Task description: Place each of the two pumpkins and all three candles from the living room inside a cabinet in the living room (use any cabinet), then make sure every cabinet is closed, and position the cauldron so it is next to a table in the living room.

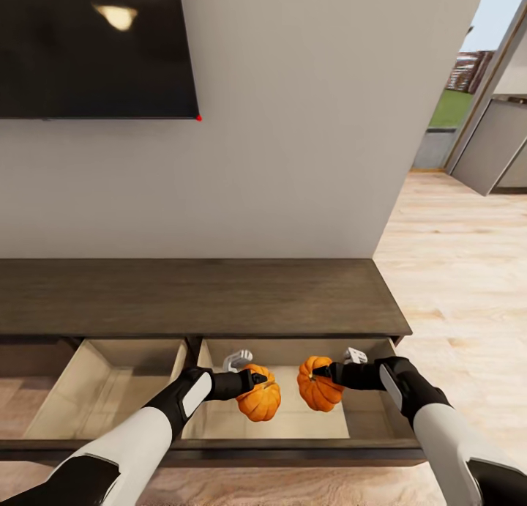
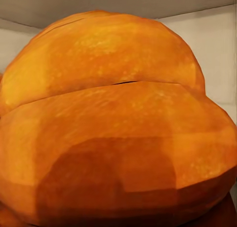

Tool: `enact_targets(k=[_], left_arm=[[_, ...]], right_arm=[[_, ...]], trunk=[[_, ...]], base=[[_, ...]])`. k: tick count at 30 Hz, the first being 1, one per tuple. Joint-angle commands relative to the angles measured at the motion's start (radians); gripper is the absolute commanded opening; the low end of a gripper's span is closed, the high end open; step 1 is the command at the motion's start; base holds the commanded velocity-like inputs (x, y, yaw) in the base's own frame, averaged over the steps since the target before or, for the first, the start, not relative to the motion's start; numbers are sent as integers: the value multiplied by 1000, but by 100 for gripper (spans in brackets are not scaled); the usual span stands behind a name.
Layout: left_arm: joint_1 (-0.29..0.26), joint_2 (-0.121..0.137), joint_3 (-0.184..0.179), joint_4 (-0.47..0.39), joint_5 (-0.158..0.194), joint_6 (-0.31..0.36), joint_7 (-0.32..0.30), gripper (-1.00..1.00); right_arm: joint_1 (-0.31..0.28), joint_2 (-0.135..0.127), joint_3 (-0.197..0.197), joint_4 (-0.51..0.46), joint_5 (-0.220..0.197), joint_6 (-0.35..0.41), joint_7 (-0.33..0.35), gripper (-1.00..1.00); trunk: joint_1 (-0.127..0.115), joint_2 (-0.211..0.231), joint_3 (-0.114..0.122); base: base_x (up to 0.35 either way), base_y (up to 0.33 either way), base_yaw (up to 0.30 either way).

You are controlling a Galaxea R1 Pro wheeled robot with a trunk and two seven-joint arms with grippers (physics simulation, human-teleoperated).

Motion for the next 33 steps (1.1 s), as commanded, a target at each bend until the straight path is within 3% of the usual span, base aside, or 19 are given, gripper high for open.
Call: enact_targets(k=[1,9,19,24,33], left_arm=[[-1,0,-3,-1,4,3,-2,-100],[-1,3,-3,-1,3,3,2,-100],[-8,4,-3,-2,0,-4,2,-100],[-15,1,-4,-2,-37,-12,4,-100],[-16,-1,-3,-2,-48,-30,5,-100]], right_arm=[[-1,1,-7,-1,5,8,0,-100],[-7,5,-8,6,7,7,-71,-100],[-7,5,-8,8,7,8,-76,-100],[-8,4,-8,8,7,8,-76,-100],[-9,3,-8,4,6,10,-73,-100]], trunk=[[0,0,-2],[0,0,-15],[0,0,-32],[0,0,-40],[0,0,-54]], base=[[0,0,0],[0,0,0],[0,0,0],[0,0,0],[0,0,0]])
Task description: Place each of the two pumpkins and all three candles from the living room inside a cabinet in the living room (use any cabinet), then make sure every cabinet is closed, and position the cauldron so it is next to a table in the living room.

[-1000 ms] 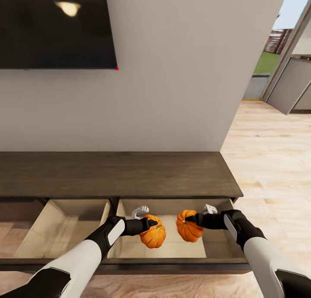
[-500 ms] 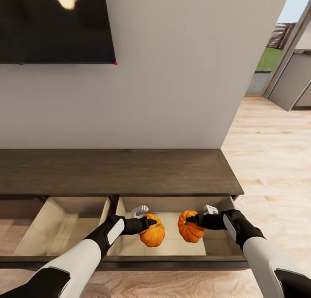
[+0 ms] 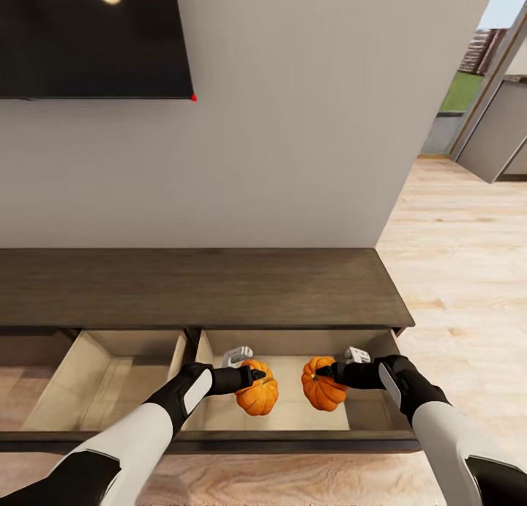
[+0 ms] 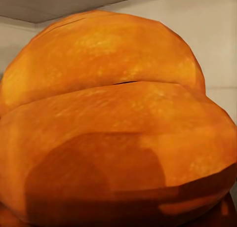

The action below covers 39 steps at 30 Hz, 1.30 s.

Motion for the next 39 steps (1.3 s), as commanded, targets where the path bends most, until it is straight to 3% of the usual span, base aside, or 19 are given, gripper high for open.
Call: enact_targets(k=[1,9,12,17,39], left_arm=[[0,0,-3,-1,4,4,-1,-100],[-3,2,-3,0,5,7,-3,-100],[-34,0,-2,0,7,26,-3,-100],[-51,0,-3,15,6,35,-3,-100],[-53,-3,-4,30,4,15,-2,-100]], right_arm=[[0,1,-7,-1,4,7,5,-100],[-2,-1,-8,-4,5,12,4,-100],[-54,-5,-9,17,1,17,3,-100],[-77,-17,-12,64,1,16,1,-100],[-81,-18,-8,74,3,15,6,-100]], trunk=[[0,0,-2],[0,0,-15],[0,0,-20],[0,0,-28],[0,0,-64]], base=[[0,0,0],[0,0,0],[0,0,0],[0,0,0],[0,0,0]])
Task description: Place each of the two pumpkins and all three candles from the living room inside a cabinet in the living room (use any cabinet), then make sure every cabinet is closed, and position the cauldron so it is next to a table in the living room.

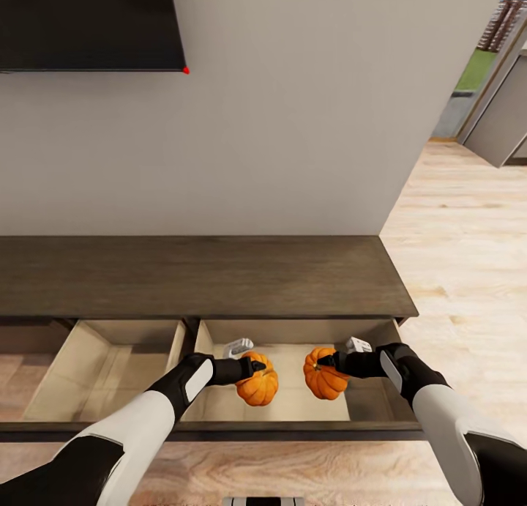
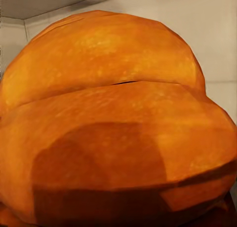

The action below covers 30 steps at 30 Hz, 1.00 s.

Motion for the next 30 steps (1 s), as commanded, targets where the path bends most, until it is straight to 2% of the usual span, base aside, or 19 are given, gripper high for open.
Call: enact_targets(k=[1,6,13,30], left_arm=[[0,0,-3,-1,4,-5,-2,-100],[0,0,-3,-1,5,-20,-3,-100],[0,0,-3,-1,4,-23,-3,-100],[0,2,-3,-1,4,-25,-3,-100]], right_arm=[[0,0,-7,-1,3,6,6,-100],[0,-1,-6,0,2,8,13,-100],[-1,-5,-6,-1,7,10,90,-100],[-4,-7,-6,-6,7,10,99,-100]], trunk=[[0,0,-2],[0,0,-10],[0,0,-22],[0,0,-49]], base=[[0,0,0],[0,0,0],[0,0,0],[0,0,0]])
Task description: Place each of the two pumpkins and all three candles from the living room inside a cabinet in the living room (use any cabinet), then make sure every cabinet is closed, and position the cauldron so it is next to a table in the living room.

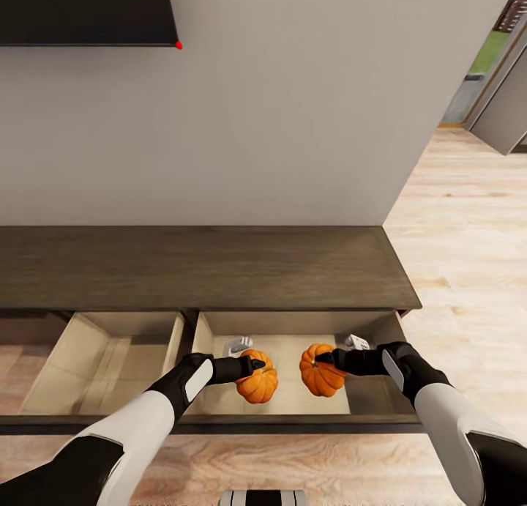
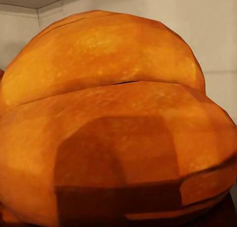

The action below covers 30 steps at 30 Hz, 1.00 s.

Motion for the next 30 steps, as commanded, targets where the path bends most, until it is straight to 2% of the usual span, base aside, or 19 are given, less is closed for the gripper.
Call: enact_targets(k=[1,7,13,25,30], left_arm=[[0,0,-3,-1,5,4,-1,-100],[-1,-1,-3,-4,6,0,0,-100],[-6,-8,-3,-8,5,-40,6,-100],[-10,-7,-1,-5,5,-45,11,-100],[-28,-7,0,-3,8,-42,12,-100]], right_arm=[[-1,1,-8,-2,4,7,5,-100],[-5,-1,-8,-3,5,7,5,-100],[-55,2,-7,4,2,8,5,-100],[-64,5,0,7,4,7,-2,-100],[-64,5,-1,7,4,8,-2,-100]], trunk=[[0,0,-2],[0,0,-12],[0,0,-22],[0,0,-41],[0,0,-49]], base=[[0,0,0],[0,0,0],[0,0,0],[0,0,0],[0,0,0]])
